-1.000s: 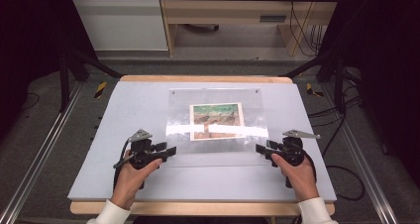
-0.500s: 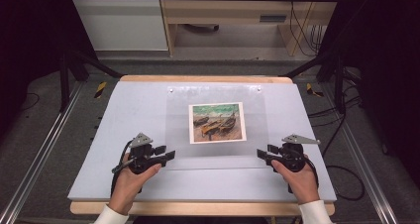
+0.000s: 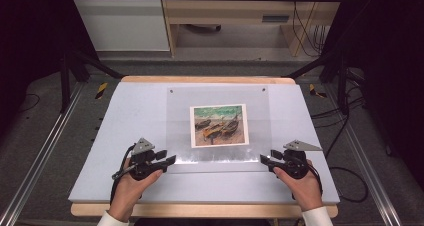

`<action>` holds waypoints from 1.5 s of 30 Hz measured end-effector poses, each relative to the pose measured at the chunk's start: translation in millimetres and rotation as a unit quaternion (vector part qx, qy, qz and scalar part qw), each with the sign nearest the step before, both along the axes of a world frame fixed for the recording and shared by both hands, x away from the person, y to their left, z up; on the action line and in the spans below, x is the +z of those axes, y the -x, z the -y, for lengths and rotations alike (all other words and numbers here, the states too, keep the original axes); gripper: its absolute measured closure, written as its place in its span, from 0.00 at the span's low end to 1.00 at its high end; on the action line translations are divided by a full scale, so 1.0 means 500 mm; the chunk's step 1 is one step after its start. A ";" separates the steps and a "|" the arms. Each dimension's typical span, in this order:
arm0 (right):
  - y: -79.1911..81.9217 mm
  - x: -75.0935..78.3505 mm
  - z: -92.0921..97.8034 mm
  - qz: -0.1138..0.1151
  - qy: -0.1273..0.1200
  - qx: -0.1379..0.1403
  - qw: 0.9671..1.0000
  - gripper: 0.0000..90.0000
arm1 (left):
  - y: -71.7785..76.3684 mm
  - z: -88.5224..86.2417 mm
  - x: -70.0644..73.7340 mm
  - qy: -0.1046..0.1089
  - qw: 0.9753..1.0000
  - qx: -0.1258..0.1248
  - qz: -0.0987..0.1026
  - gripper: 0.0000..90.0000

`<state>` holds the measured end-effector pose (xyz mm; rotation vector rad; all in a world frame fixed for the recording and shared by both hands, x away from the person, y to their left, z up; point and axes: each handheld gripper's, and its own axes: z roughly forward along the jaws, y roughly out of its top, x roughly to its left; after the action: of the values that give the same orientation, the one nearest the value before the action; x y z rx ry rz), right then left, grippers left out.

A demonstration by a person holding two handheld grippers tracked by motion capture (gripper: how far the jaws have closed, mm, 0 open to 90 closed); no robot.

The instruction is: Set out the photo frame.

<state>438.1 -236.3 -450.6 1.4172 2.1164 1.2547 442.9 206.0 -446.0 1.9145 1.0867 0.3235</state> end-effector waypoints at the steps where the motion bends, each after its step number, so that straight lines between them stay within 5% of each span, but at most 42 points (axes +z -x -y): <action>1: 0.001 0.000 0.000 0.001 0.000 0.001 1.000 0.54 | 0.002 0.000 0.000 -0.001 1.000 0.001 0.001 0.61; 19: 0.026 -0.006 -0.008 0.006 0.045 0.004 0.999 0.59 | 0.025 0.003 -0.009 -0.015 1.000 -0.002 0.003 0.62; 45: 0.036 -0.012 -0.009 0.005 0.057 0.003 0.998 0.62 | 0.040 0.007 -0.022 -0.029 1.000 0.000 -0.005 0.68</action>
<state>419.8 -231.9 -456.4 1.3548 2.1515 1.1202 423.0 202.8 -456.9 1.9683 1.0942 0.3495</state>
